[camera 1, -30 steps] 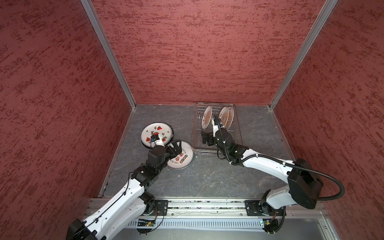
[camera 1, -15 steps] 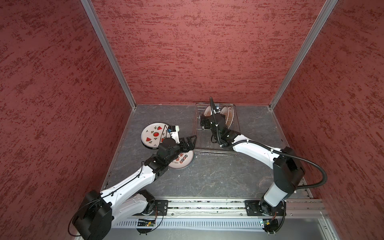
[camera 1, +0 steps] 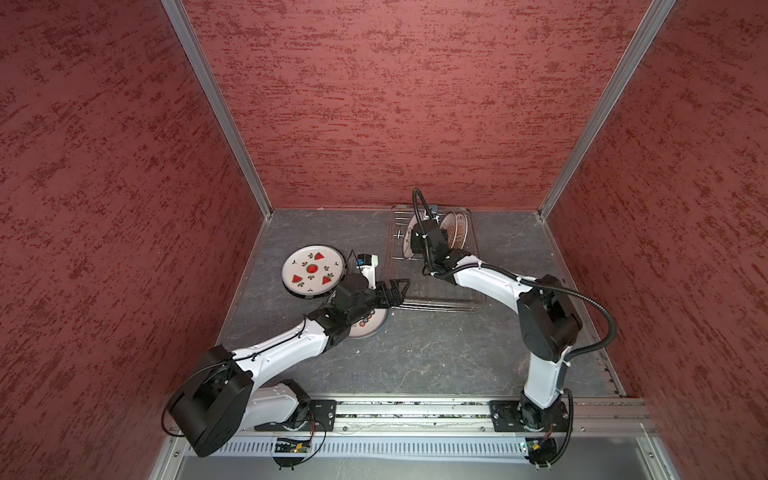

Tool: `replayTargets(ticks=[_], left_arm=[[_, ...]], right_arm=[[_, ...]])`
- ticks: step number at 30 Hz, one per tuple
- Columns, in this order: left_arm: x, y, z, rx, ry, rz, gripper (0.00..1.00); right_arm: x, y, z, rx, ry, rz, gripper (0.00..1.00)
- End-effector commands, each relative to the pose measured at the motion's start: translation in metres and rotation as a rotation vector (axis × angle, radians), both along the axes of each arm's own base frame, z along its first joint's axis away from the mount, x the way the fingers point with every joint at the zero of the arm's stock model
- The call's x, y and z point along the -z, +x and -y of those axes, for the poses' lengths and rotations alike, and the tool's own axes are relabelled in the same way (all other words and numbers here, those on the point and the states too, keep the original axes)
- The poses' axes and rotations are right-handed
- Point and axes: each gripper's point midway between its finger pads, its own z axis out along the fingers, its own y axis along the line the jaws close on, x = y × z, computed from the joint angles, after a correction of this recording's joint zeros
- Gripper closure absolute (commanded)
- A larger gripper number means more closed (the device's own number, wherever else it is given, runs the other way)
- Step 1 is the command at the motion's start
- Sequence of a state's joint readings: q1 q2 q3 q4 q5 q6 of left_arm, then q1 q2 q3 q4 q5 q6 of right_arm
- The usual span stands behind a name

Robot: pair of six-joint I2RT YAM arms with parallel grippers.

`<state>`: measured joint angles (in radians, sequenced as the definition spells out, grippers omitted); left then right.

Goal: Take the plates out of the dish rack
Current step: 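Insert the right gripper over a sunburst plate rim while left moves toward the rack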

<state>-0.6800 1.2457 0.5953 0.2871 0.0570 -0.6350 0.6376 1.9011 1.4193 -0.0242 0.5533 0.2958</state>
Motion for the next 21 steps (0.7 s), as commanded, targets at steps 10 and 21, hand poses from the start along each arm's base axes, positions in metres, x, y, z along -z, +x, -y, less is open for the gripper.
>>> replayTargets(ticks=[10, 21], left_arm=[[0.008, 0.004, 0.02, 0.023, 0.029, -0.014, 0.0], [0.024, 0.003, 0.041, 0.087, -0.007, -0.066, 0.01]], right_arm=[[0.0, 0.019, -0.002, 0.028, -0.028, 0.005, 0.61], [0.017, 0.023, 0.008, 0.04, -0.035, -0.037, 0.79]])
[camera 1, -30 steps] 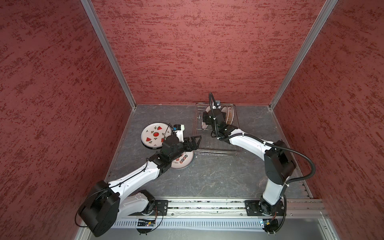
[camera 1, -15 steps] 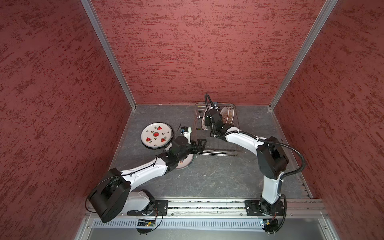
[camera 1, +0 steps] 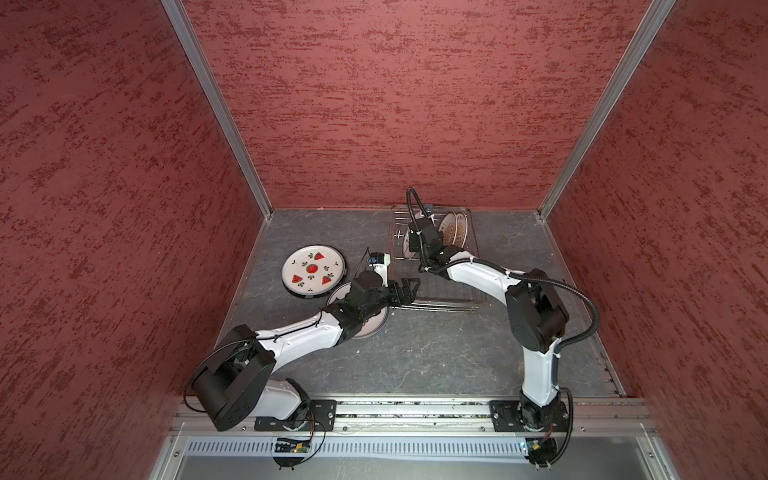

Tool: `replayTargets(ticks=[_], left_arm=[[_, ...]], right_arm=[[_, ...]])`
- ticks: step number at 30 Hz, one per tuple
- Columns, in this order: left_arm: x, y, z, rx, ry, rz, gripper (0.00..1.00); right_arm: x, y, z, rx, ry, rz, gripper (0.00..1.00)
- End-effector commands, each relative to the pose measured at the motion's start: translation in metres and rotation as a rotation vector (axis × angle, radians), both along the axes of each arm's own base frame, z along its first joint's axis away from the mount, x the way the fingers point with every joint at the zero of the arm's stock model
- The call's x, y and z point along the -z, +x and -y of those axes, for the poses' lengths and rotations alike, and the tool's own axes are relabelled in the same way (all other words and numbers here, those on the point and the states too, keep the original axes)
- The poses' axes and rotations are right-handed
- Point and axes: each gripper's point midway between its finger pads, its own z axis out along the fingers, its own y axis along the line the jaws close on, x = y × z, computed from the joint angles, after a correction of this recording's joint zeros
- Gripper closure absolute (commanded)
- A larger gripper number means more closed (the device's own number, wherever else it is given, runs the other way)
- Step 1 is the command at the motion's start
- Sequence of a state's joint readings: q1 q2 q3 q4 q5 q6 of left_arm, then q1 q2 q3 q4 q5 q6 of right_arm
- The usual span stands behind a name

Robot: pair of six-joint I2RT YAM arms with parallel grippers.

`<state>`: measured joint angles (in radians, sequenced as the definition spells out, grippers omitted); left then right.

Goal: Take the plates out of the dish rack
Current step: 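Insert the right gripper over a sunburst plate rim while left moves toward the rack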

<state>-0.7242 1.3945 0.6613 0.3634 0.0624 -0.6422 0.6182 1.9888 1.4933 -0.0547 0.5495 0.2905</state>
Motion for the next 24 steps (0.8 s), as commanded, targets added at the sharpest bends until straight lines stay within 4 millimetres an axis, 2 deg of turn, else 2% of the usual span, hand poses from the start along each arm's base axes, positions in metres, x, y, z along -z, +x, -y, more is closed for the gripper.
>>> replayTargets(ticks=[1, 6, 8, 10, 12, 15, 19, 24], left_arm=[[0.015, -0.006, 0.01, 0.047, -0.005, -0.061, 0.01], [0.028, -0.002, 0.016, 0.0, 0.045, -0.062, 0.01], [0.032, -0.005, 0.026, 0.02, 0.056, -0.069, 0.01], [0.031, -0.008, 0.035, 0.065, 0.031, -0.077, 0.01], [0.032, -0.005, 0.034, 0.053, 0.04, -0.081, 0.0], [0.023, -0.002, 0.027, 0.032, 0.028, -0.062, 0.0], [0.0, -0.001, 0.024, 0.082, -0.028, -0.038, 0.01], [-0.027, 0.003, -0.003, 0.073, -0.107, 0.008, 0.01]], right_arm=[[-0.002, 0.006, 0.01, 0.028, -0.008, -0.003, 0.81], [-0.003, 0.006, 0.019, 0.032, -0.019, 0.004, 0.86], [-0.006, 0.005, 0.022, 0.026, -0.022, 0.01, 0.89], [-0.008, 0.005, 0.022, 0.019, -0.023, 0.016, 0.9], [-0.01, 0.004, 0.019, -0.006, -0.015, 0.023, 0.91], [-0.013, 0.003, 0.017, -0.021, -0.012, 0.034, 0.93], [-0.021, 0.002, 0.023, 0.002, -0.013, 0.062, 0.95], [-0.034, 0.001, 0.025, 0.013, -0.003, 0.088, 0.99]])
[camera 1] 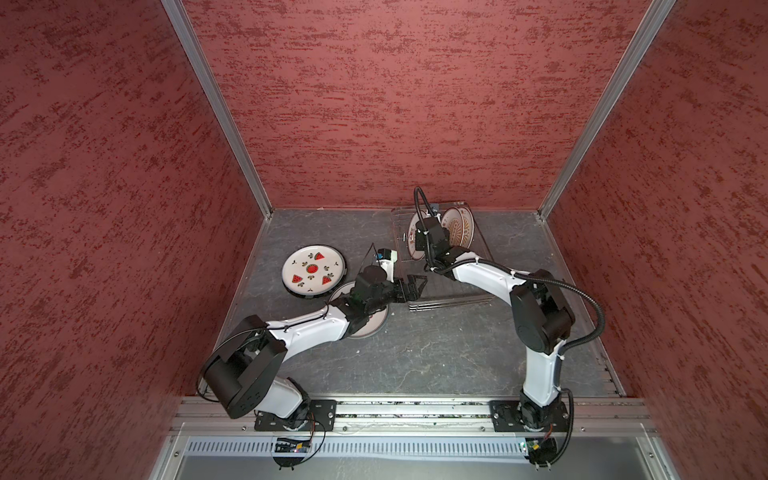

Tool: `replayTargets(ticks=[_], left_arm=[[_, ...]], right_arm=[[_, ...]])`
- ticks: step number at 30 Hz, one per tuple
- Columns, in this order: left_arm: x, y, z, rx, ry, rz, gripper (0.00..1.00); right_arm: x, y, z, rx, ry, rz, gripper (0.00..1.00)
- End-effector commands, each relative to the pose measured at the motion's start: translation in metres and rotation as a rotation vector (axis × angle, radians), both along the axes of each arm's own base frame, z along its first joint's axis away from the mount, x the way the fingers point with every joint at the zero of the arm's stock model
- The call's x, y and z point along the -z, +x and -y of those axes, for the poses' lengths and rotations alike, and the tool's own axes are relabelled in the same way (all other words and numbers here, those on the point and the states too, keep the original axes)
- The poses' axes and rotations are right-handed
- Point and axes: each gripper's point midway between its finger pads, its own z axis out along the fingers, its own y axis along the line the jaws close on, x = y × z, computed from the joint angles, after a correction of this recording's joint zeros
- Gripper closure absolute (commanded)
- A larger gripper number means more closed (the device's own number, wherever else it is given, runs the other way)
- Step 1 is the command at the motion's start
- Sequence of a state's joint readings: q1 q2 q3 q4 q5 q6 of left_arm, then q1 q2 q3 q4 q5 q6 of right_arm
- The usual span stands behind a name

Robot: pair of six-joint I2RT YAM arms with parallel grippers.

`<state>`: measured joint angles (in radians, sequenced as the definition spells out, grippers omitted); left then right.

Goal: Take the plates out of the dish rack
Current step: 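Insert the right gripper over a sunburst plate rim while left moves toward the rack, then lift the sunburst plate out of the rack with the right gripper toward the left gripper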

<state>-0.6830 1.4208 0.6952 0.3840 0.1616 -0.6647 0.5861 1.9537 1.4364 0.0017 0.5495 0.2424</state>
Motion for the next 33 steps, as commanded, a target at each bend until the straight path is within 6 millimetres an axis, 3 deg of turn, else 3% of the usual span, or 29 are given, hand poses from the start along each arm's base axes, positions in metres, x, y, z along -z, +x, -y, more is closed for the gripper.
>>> replayTargets(ticks=[1, 6, 15, 33], left_arm=[[-0.021, -0.004, -0.013, 0.02, -0.056, 0.035, 0.01], [-0.037, -0.003, -0.028, -0.008, -0.072, 0.068, 0.01], [-0.049, -0.004, -0.027, 0.007, -0.1, 0.086, 0.0], [-0.059, -0.01, -0.038, -0.04, -0.144, 0.093, 0.01]], right_arm=[[-0.031, -0.002, 0.007, 0.008, 0.018, 0.065, 0.99], [-0.044, -0.005, 0.01, 0.014, 0.019, 0.089, 1.0], [-0.08, -0.02, 0.015, 0.032, -0.006, 0.156, 1.0], [-0.137, -0.077, 0.043, -0.023, 0.104, 0.282, 1.0]])
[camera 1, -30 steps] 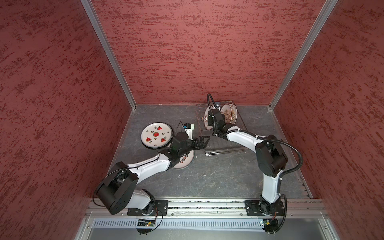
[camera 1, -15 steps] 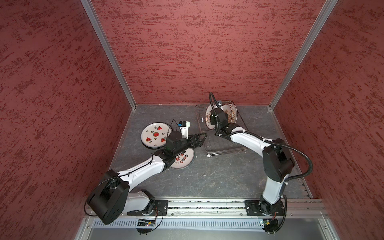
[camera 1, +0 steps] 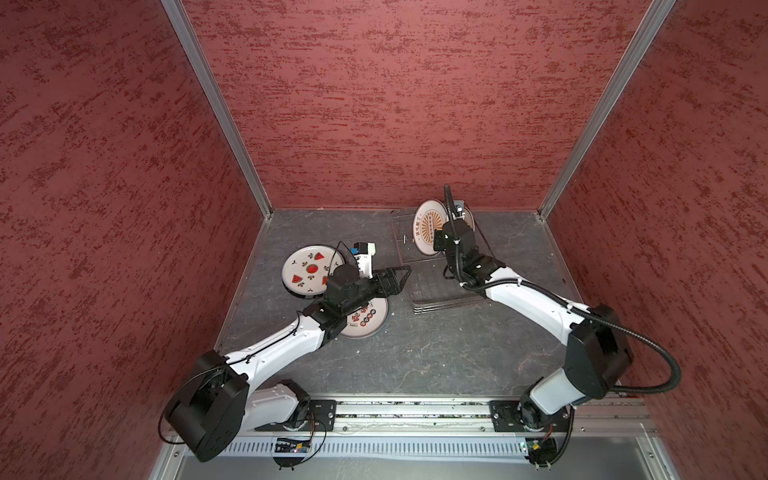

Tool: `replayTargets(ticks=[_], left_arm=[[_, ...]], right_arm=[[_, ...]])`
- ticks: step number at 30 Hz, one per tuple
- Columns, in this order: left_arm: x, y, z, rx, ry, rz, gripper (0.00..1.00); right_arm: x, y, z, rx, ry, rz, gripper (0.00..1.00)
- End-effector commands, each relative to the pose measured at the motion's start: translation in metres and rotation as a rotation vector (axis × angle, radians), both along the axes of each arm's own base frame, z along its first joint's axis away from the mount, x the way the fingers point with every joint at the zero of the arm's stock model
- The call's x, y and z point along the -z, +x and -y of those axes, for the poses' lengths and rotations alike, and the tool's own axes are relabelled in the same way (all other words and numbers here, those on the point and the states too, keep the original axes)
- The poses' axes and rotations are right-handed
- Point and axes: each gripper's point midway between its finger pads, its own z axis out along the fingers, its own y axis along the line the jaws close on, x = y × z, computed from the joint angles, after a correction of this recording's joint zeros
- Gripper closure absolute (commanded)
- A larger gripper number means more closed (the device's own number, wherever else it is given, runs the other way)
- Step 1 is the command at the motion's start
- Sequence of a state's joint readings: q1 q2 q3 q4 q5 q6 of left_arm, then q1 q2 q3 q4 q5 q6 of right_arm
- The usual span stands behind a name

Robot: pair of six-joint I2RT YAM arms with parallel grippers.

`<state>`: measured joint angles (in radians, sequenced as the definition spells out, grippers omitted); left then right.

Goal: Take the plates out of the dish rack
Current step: 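Lift the sunburst plate out of the rack with the right gripper toward the left gripper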

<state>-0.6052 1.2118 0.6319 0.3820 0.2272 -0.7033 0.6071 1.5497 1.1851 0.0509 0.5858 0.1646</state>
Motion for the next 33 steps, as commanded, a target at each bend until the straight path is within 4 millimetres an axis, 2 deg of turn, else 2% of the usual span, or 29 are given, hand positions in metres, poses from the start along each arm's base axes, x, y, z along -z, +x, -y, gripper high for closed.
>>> replayTargets(ticks=[1, 10, 11, 18, 22, 26, 28, 30, 33], left_arm=[[-0.006, 0.001, -0.004, -0.018, -0.022, 0.016, 0.0], [-0.007, -0.005, -0.006, -0.013, -0.07, 0.017, 0.01], [-0.015, -0.006, -0.006, -0.013, -0.097, 0.051, 0.01], [-0.034, -0.015, -0.006, 0.021, -0.189, 0.155, 0.01], [-0.033, -0.014, 0.0, 0.045, -0.198, 0.142, 0.01], [-0.033, -0.01, 0.013, 0.082, -0.229, 0.132, 0.0], [-0.034, -0.008, 0.022, 0.114, -0.236, 0.121, 0.0], [-0.034, -0.007, 0.027, 0.117, -0.246, 0.113, 0.05], [-0.028, -0.005, 0.032, 0.114, -0.246, 0.09, 0.28]], right_arm=[[-0.041, -0.012, 0.004, -0.02, 0.084, 0.113, 1.0], [-0.061, -0.056, 0.005, -0.18, 0.211, 0.178, 1.0], [-0.063, -0.06, 0.005, -0.203, 0.229, 0.183, 1.0], [-0.062, -0.089, 0.005, -0.413, 0.412, 0.149, 1.0], [-0.061, -0.111, 0.007, -0.523, 0.52, 0.147, 1.0], [-0.06, -0.13, -0.007, -0.671, 0.597, 0.116, 1.0], [-0.058, -0.134, -0.009, -0.69, 0.615, 0.107, 1.0], [-0.053, -0.134, -0.006, -0.675, 0.612, 0.102, 1.0], [-0.042, -0.131, -0.003, -0.649, 0.603, 0.087, 1.0]])
